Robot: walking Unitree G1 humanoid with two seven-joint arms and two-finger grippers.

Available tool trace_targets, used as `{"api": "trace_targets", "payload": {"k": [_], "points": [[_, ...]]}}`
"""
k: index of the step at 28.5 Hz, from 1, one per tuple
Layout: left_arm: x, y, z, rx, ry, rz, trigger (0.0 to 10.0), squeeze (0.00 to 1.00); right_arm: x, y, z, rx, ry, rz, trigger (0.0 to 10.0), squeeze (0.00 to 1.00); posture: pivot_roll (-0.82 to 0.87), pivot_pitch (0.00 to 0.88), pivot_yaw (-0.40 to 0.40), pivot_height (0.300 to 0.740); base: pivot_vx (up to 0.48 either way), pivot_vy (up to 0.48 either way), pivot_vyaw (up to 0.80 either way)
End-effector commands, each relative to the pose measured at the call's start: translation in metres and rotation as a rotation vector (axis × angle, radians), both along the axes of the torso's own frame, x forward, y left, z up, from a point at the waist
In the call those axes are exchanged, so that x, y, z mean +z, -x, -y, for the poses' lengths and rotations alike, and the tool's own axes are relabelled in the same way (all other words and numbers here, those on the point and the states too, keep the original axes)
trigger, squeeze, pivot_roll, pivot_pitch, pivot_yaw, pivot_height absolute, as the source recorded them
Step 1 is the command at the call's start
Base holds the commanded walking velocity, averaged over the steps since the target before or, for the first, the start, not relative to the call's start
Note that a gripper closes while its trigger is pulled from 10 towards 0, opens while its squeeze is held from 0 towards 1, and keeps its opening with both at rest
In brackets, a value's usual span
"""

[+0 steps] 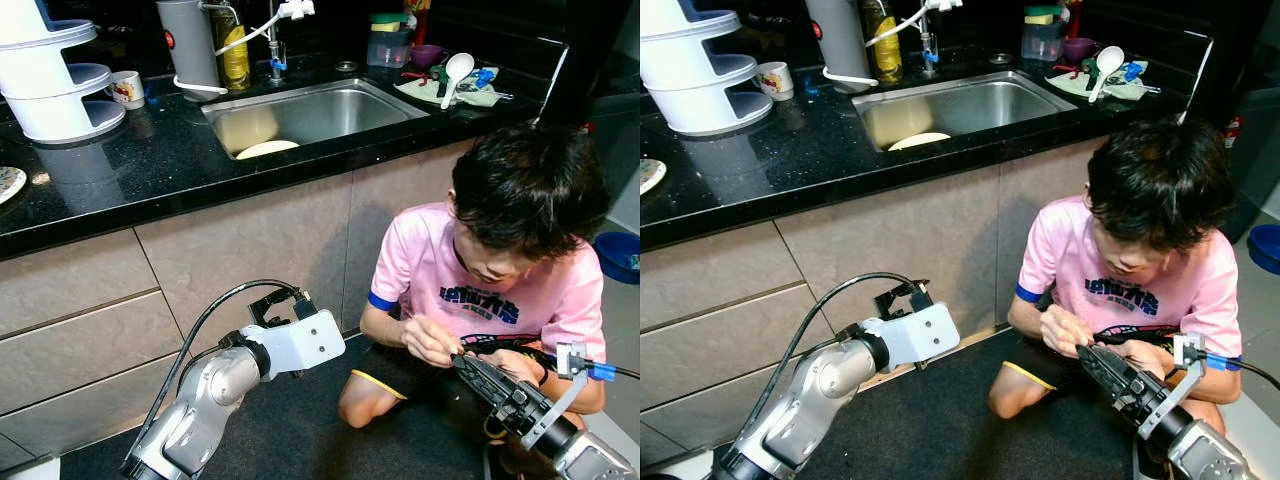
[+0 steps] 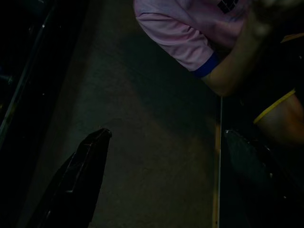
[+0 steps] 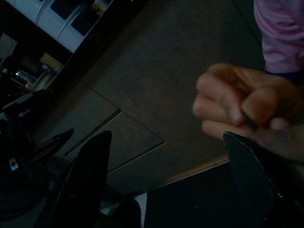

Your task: Kitchen organization

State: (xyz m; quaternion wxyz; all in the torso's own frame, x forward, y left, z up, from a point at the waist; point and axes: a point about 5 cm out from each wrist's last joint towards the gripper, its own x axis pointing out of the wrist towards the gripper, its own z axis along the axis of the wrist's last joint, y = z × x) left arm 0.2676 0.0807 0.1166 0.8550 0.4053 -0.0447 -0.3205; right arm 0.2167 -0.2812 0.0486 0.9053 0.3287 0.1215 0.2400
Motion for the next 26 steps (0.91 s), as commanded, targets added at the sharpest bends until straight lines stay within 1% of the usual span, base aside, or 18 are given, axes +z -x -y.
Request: {"api": "trace_targets", "payload": {"k": [1,8,12,13,14,15,26], "points": [[-0.0022,-0.0013,-0.0009,0.006,-0.015,-0.01,10.0,0.0,0.001,-0.0008,0.003,-0.022,-0.009,-0.003,10.0,1.0,-0.03,0.0,-0.011,0.74,0.0,0.0,0.0],[-0.0023,-0.0012,-0.0005,0.006,-0.015,-0.01,10.0,0.0,0.001,-0.0019,0.0009,-0.021,-0.004,0.002,10.0,1.0,-0.03,0.0,-0.009,0.74,0.0,0.0,0.0],[-0.0023,-0.0014,-0.0006,0.006,-0.014,-0.01,10.0,0.0,0.0022,-0.0022,-0.0033,0.006,-0.013,0.002,10.0,1.0,-0.03,0.0,-0.01,0.74,0.0,0.0,0.0],[-0.0023,-0.0014,-0.0006,0.006,-0.014,-0.01,10.0,0.0,0.0022,-0.0023,-0.0037,0.007,-0.014,0.001,10.0,0.89,-0.03,0.0,-0.01,0.74,0.0,0.0,0.0],[-0.0023,-0.0014,-0.0006,0.006,-0.014,-0.01,10.0,0.0,0.0022,-0.0023,-0.0037,0.007,-0.014,0.001,10.0,0.89,-0.03,0.0,-0.01,0.74,0.0,0.0,0.0],[-0.0023,-0.0015,-0.0005,0.006,-0.014,-0.01,10.0,0.0,0.002,-0.0026,-0.0036,0.005,-0.012,-0.001,10.0,0.0,-0.03,0.0,-0.011,0.74,0.0,0.0,0.0],[-0.0027,-0.0013,0.0002,0.006,-0.014,-0.01,10.0,0.0,-0.0008,-0.0029,-0.0032,-0.005,0.006,-0.016,10.0,0.0,-0.03,0.0,-0.014,0.74,0.0,0.0,0.0]]}}
